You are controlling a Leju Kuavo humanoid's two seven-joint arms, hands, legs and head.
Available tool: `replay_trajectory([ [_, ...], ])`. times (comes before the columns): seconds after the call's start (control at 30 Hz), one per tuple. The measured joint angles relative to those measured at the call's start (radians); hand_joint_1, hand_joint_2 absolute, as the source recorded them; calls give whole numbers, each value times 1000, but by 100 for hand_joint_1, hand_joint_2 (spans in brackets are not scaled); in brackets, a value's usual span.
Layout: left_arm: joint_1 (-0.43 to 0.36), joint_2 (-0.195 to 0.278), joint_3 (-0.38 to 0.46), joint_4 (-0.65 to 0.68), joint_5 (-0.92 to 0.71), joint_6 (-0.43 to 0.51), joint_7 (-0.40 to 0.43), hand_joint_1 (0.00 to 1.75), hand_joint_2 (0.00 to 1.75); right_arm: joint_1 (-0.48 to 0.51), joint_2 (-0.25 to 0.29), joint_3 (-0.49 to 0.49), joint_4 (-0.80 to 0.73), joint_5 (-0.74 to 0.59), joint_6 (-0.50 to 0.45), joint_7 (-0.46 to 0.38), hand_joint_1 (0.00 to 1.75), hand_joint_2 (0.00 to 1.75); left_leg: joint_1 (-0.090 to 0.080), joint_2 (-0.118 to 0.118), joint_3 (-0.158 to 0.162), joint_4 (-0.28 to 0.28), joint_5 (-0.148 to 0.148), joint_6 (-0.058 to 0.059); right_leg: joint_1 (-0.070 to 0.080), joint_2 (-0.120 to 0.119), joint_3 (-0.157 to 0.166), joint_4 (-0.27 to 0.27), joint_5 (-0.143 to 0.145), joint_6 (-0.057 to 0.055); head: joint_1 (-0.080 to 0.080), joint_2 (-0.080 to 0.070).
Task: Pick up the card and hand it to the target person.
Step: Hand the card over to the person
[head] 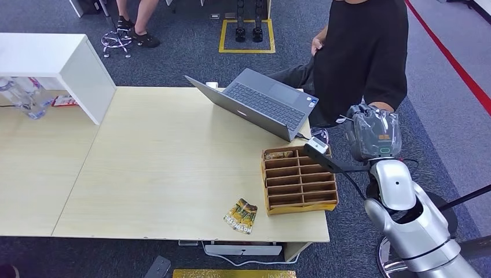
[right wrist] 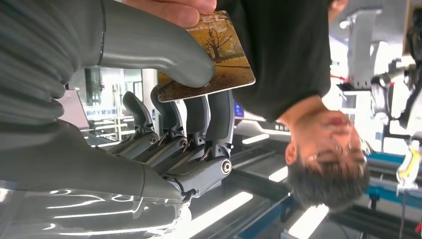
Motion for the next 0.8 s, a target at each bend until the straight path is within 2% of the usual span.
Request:
replay_trajectory([
  [0.03,0,0,0,0,0,0,0,0,0,0,0,1,10,-1,0,-1,110,175,0,0,0,0,0,0,0,0,0,0,0,0,0,0],
  [0.13,0,0,0,0,-1,0,1,0,0,1,0,4,33,-2,2,-1,15,175,0,0,0,0,0,0,0,0,0,0,0,0,0,0],
  [0.17,0,0,0,0,-1,0,1,0,0,2,0,4,40,-2,2,-1,0,175,0,0,0,0,0,0,0,0,0,0,0,0,0,0],
  [0.63,0,0,0,0,-7,0,1,0,0,3,5,6,106,-33,43,14,0,175,0,0,0,0,0,0,0,0,0,0,0,0,0,0],
  [0.73,0,0,0,0,-9,2,1,0,0,4,9,5,114,-78,14,27,0,175,0,0,0,0,0,0,0,0,0,0,0,0,0,0],
  [0.8,2,0,0,0,-6,8,-1,0,0,9,15,1,116,-164,-62,21,0,175,0,0,0,0,0,0,0,0,0,0,0,0,0,0],
])
